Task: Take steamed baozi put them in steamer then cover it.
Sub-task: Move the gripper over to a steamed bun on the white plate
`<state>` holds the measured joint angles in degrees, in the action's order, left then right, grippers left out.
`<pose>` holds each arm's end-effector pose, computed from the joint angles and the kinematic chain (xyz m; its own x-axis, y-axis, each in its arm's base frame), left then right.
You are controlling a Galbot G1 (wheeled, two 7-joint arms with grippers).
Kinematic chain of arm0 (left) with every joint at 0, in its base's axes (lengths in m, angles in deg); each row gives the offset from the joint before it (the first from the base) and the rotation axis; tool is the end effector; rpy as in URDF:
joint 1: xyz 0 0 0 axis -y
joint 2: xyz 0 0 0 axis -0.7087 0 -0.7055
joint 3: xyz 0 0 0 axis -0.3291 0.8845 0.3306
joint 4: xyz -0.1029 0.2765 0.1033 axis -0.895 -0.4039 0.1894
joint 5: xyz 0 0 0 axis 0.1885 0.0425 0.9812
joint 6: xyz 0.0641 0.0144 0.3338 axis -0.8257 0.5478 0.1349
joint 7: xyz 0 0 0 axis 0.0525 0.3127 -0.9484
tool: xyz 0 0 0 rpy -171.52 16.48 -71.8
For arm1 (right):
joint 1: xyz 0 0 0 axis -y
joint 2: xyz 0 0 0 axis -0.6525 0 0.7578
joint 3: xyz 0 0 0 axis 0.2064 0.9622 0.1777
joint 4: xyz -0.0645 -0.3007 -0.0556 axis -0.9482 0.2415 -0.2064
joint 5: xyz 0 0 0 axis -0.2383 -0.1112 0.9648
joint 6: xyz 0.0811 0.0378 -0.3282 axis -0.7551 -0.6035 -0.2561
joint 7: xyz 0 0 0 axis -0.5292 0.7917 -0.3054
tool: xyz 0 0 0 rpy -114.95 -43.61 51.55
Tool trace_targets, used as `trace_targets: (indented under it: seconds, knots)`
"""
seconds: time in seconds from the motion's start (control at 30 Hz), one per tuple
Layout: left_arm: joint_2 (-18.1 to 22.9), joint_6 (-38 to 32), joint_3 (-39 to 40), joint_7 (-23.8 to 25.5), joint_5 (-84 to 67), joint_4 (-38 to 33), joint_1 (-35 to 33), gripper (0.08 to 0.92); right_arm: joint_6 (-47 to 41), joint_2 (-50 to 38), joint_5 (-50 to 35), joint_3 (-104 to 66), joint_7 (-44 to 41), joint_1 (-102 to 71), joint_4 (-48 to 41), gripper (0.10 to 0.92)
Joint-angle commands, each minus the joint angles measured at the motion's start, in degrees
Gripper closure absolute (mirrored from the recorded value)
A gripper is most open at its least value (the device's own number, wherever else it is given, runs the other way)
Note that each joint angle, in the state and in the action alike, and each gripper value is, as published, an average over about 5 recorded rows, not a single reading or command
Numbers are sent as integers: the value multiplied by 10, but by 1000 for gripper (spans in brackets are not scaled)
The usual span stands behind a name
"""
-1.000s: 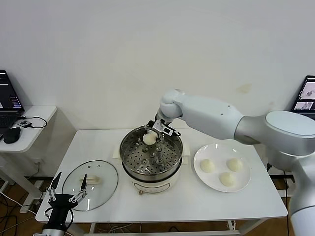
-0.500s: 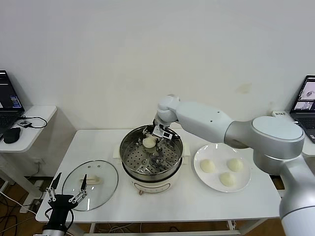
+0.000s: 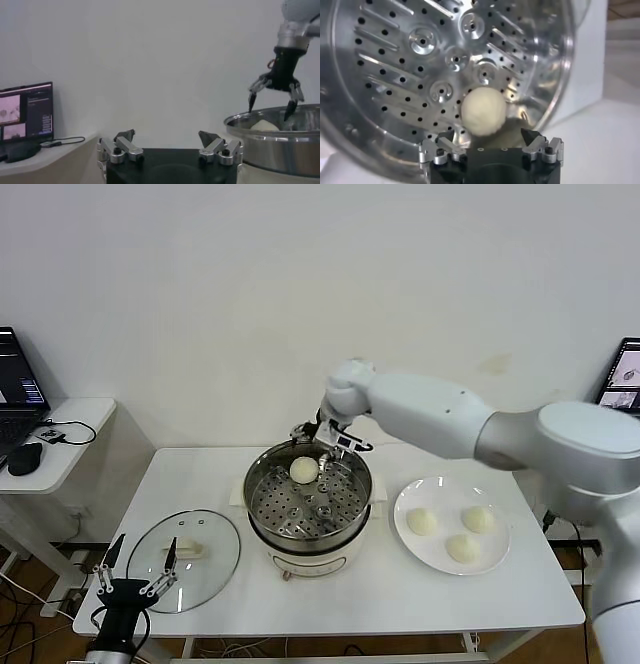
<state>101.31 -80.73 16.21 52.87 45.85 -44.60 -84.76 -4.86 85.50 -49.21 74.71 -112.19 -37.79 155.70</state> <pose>0.1419 0.1140 -0.2884 -0.9959 -0.0058 -0.0907 -0.0223 0.9831 0.1816 0.5284 0.1307 -0.0391 -0.3393 -0.3070 0.8892 -0.4422 -0.7822 -0.4388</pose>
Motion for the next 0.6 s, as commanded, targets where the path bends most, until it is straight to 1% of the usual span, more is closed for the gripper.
trace_targets:
  seconds: [0.03, 0.1, 0.27, 0.43, 0.6]
  knots:
    - [-7, 5, -3, 1, -7, 0, 0, 177, -204, -118, -151, 16, -40, 77, 150, 203]
    - [-11, 7, -5, 1, -10, 1, 2, 177, -238, -169, -172, 23, -40, 95, 190, 203]
    - [-23, 10, -1, 1, -10, 1, 6, 177, -266, -284, -179, 24, -40, 99, 249, 202]
    - [-30, 16, 8, 1, -10, 5, 14, 177, -269, -381, -140, 13, -40, 52, 275, 203]
    - [-33, 23, 11, 2, -11, 6, 19, 177, -265, -420, -94, -32, -37, -38, 273, 202]
